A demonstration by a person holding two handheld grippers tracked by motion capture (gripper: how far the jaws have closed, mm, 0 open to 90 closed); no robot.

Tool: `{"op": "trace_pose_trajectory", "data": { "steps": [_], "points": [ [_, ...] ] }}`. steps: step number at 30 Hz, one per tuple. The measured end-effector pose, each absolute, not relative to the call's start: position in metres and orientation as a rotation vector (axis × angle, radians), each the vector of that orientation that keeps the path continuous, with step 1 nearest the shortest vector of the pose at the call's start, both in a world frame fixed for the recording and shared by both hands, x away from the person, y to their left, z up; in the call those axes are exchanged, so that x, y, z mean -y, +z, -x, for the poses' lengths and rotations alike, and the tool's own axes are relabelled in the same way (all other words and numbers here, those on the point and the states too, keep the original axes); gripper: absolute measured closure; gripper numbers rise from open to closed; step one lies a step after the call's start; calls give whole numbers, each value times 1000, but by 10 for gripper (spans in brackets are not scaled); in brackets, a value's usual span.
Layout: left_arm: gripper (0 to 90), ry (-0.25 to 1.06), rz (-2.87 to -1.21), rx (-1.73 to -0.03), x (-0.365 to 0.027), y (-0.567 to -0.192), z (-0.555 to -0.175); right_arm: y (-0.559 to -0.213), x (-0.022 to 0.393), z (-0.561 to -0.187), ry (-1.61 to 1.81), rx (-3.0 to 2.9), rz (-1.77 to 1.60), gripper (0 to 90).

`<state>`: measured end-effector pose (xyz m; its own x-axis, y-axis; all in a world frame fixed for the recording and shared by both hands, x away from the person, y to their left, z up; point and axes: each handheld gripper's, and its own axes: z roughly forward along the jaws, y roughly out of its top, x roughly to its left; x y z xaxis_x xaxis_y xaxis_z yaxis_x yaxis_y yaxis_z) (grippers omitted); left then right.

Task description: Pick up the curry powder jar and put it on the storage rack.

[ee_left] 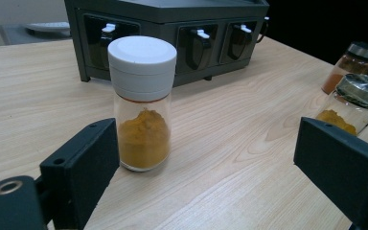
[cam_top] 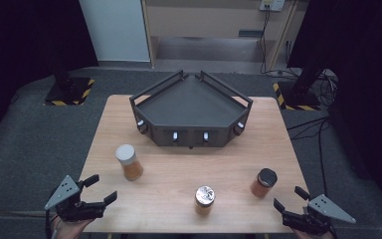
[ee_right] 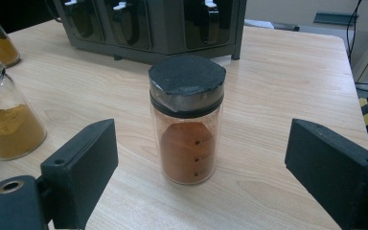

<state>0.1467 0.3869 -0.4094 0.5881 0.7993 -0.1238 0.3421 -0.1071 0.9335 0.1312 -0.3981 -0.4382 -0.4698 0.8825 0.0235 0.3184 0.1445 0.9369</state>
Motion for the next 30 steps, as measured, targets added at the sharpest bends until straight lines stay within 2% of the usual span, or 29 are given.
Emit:
{"op": "trace_pose_trajectory", "data": {
  "steps": [30],
  "points": [
    [73, 440, -1768, -924, -387, -381, -181, -438, 399, -132, 1324, -1880, -1149, 112]
  ]
}}
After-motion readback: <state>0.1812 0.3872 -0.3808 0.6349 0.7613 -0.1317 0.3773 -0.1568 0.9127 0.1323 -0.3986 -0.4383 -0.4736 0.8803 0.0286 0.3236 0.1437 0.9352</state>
